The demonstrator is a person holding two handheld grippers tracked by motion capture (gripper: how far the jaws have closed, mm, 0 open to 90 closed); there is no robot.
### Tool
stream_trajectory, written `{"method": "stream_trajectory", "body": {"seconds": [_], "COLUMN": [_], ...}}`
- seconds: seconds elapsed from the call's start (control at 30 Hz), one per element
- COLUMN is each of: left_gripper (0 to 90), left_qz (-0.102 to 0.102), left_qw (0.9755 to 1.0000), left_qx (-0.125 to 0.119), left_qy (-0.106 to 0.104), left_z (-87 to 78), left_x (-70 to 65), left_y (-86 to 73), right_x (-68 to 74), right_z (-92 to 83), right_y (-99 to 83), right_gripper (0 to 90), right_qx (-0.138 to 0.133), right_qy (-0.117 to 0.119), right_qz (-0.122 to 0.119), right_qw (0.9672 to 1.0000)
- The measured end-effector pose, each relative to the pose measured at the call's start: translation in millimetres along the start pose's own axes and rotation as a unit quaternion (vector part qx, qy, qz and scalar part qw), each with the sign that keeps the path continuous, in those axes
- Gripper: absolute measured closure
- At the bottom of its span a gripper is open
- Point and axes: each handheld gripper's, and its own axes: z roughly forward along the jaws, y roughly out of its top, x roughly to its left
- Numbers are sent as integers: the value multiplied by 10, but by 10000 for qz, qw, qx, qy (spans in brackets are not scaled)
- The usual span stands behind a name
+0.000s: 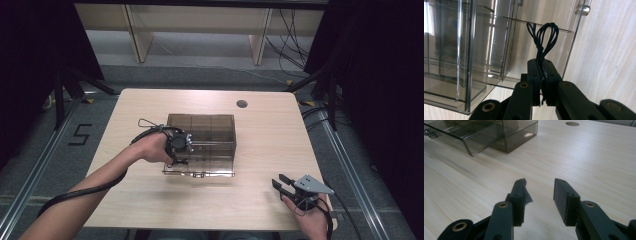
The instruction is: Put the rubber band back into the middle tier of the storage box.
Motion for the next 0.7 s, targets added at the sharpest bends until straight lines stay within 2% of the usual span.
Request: {"method": "stream_trajectory", "body": {"seconds": [0.03,0.1,0.27,0.33,0.37,0.57,0.7], "left_gripper": [856,854,852,850,849,842,826], "left_qz": [-12,-12,-26,-15,-28,-18,-36], "left_qw": [10000,10000,10000,10000,9999,9998,9999], "left_qx": [7,45,67,93,107,167,141], "left_qy": [9,0,-22,-27,-37,-65,-58], "left_z": [6,27,64,79,98,127,129], "left_x": [0,1,6,12,11,16,16], "left_y": [-1,-4,-12,-15,-17,-1,2], "right_x": [-4,4,-5,0,0,2,3], "right_z": [-2,0,10,14,-2,10,-1], "right_y": [3,2,0,2,2,0,-1], "right_gripper": [627,626,626,626,626,625,625], "right_qx": [21,-3,-16,-5,-7,10,4], "right_qy": [27,27,-13,-60,13,-49,7], "right_qz": [-43,25,-103,-71,5,-15,-11], "right_qw": [10000,10000,9999,10000,10000,10000,10000]}}
